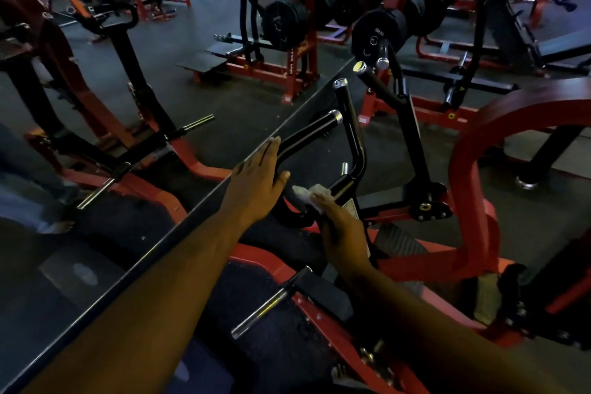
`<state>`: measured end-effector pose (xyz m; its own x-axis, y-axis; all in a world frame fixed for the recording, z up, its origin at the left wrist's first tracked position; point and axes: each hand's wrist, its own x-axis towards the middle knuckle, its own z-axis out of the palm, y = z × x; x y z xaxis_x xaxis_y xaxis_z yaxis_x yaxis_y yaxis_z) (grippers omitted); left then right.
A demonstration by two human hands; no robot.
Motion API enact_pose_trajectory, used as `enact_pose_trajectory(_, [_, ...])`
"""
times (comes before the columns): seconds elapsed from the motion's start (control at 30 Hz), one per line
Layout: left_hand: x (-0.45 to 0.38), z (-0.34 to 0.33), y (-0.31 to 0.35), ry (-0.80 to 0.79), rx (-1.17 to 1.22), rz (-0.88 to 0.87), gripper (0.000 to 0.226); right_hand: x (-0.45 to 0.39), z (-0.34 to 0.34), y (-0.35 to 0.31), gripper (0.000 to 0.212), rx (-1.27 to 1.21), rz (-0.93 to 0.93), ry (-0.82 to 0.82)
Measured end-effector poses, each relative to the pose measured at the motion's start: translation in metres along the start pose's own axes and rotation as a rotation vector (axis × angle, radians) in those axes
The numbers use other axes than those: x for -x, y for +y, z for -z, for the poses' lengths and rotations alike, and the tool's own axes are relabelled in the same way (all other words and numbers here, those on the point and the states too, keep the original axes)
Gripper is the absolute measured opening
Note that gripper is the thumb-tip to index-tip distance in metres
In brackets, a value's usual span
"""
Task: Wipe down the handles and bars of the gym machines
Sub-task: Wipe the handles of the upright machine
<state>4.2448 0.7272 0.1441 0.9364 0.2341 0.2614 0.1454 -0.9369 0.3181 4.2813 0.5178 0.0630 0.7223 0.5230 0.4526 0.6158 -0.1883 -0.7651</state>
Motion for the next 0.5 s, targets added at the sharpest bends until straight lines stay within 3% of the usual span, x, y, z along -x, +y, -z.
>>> enact_pose_trajectory(0.1, [-0.009,-0.002,0.008,0.009,-0.021,0.015,0.071,0.001,-0.021,0.010,0.052,0.167,0.075,-0.160])
enact_pose_trajectory(0.27, [-0.023,-0.004,0.016,0.063,-0.137,-0.004,0.066,0.026,-0.005,0.017,0.054,0.093,0.098,-0.176])
enact_pose_trajectory(0.4, [-0.036,-0.006,0.025,0.104,-0.242,-0.032,0.064,0.001,0.046,0.030,0.039,-0.009,-0.131,-0.017])
enact_pose_trajectory(0.5, [-0.049,-0.009,0.035,0.091,-0.270,0.005,0.064,-0.056,0.081,0.067,0.041,0.119,0.016,0.076])
